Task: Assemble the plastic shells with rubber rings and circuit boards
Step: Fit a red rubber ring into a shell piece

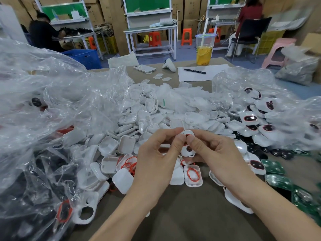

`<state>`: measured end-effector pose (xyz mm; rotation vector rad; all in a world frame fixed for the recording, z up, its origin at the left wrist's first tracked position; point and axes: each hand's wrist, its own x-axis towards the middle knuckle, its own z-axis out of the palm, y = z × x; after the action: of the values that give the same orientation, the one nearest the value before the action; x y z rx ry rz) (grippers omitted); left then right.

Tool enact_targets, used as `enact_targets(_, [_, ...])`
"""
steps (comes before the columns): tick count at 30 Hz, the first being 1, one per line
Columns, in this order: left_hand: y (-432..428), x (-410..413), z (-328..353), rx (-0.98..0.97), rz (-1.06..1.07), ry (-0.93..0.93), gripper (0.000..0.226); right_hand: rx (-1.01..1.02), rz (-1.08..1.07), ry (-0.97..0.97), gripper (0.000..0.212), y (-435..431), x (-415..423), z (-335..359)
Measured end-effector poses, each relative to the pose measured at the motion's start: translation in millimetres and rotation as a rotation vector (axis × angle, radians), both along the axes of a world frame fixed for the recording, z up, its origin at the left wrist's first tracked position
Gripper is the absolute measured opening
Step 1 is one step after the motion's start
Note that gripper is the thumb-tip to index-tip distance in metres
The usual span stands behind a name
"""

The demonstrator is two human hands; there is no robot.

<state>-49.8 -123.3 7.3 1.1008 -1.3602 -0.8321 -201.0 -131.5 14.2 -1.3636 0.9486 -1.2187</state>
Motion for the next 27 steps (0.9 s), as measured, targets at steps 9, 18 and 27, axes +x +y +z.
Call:
enact_targets(9, [2,10,-3,-0.175,0.082,-0.426,0.024,0.117,-0.107,-0.294,0.022,-10,-11,7])
enact_targets(18, [22,-6,-6,-0.357,-0.208,-0.873,0.029,0.081,-0.306,-0.666,0.023,-21,-58,33])
enact_targets(27, [37,-26,-15,-0.490,-0.432,-1.031,0.031,0.159,-0.279,-0.797,0.019,-25,-68,30])
